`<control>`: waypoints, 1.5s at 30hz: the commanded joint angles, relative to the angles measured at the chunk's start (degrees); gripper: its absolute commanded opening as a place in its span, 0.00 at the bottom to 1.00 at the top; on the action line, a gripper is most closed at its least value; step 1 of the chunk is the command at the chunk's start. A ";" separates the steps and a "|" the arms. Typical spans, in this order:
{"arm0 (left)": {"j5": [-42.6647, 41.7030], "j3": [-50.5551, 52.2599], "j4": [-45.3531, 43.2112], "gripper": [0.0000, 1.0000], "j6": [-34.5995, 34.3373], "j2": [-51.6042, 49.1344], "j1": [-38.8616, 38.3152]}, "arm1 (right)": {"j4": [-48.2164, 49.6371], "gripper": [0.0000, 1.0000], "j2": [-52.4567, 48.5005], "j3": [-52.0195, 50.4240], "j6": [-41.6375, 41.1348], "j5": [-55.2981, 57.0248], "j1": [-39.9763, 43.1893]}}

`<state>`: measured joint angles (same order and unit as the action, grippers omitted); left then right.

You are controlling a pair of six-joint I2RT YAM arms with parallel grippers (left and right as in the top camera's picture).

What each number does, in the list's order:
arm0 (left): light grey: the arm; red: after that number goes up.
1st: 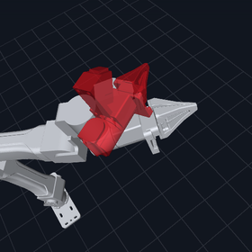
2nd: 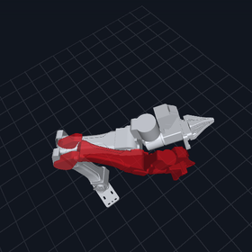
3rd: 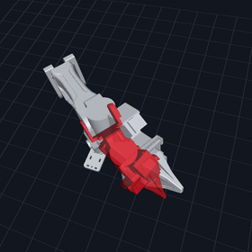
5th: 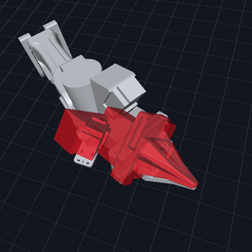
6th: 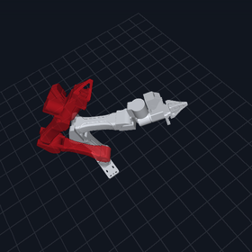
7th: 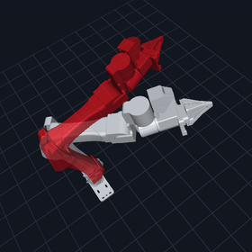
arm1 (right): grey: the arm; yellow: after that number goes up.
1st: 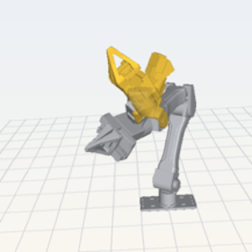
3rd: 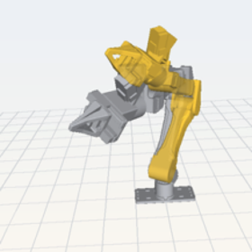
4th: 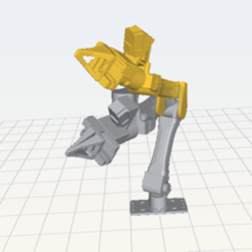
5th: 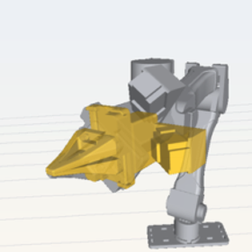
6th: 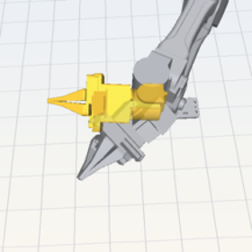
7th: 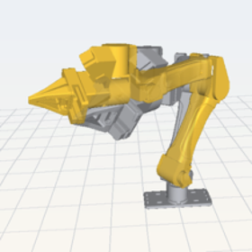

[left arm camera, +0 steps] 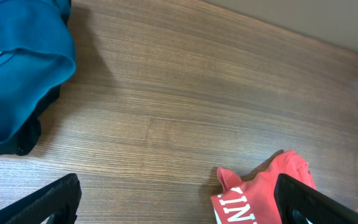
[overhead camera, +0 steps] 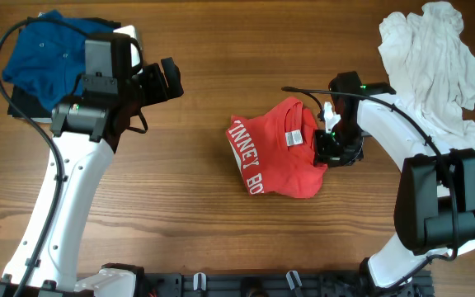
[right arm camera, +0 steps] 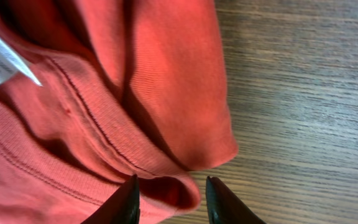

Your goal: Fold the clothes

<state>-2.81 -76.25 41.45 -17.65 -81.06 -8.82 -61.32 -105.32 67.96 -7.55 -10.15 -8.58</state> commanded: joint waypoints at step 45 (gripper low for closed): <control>-11.98 -0.15 0.61 1.00 8.48 -21.24 -15.61 | 2.14 0.85 1.33 14.21 -0.59 -0.11 1.55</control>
<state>-13.52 -76.25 42.00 -13.93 -101.27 -20.88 -60.18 -105.25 81.17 -5.32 -12.21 -8.49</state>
